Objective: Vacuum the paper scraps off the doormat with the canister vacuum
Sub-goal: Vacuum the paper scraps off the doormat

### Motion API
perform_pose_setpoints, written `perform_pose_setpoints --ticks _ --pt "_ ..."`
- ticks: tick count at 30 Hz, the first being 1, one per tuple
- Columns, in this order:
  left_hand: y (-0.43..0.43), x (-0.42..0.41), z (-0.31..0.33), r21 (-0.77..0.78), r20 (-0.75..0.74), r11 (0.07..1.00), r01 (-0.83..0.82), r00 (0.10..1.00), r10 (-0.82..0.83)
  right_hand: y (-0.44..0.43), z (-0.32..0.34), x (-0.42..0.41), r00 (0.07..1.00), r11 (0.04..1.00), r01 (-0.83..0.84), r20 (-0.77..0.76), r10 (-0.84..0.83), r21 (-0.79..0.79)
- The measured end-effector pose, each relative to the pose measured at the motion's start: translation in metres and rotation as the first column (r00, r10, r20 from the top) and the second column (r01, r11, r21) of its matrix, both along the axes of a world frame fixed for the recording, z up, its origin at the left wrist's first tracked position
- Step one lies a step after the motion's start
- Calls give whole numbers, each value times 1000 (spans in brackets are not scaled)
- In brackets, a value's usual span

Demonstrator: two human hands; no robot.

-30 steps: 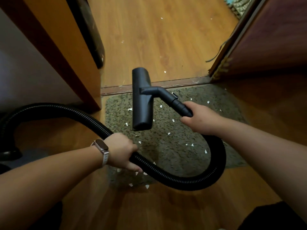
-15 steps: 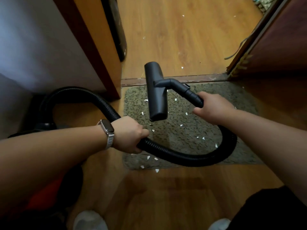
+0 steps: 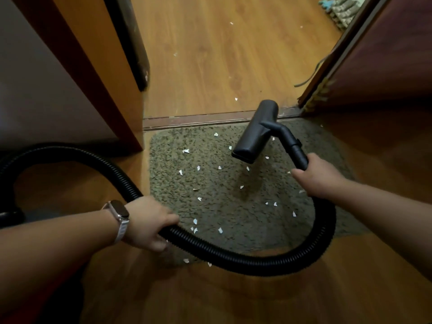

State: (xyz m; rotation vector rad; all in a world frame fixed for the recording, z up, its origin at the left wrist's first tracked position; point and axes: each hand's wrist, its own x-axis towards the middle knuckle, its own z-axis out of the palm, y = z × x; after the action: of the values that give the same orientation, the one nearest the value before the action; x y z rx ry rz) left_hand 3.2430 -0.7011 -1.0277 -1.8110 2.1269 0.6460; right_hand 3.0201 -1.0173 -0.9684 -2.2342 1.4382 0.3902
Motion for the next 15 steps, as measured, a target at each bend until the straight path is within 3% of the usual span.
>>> perform_pose_setpoints --ticks 4,6,11,15 --pt "-26 36 -22 -81 119 997 9 993 1 2 -2 -13 998 998 59 -6 -59 21" --pt "-37 47 -30 -137 111 990 -17 993 32 5 1 -12 997 997 69 14 -69 20" --pt "-42 52 -53 -340 -121 931 -131 988 94 25 -4 -7 979 976 149 113 -169 161" --pt "-33 63 -61 -360 -198 903 -234 965 171 47 -4 -13 967 919 167 120 -223 358"
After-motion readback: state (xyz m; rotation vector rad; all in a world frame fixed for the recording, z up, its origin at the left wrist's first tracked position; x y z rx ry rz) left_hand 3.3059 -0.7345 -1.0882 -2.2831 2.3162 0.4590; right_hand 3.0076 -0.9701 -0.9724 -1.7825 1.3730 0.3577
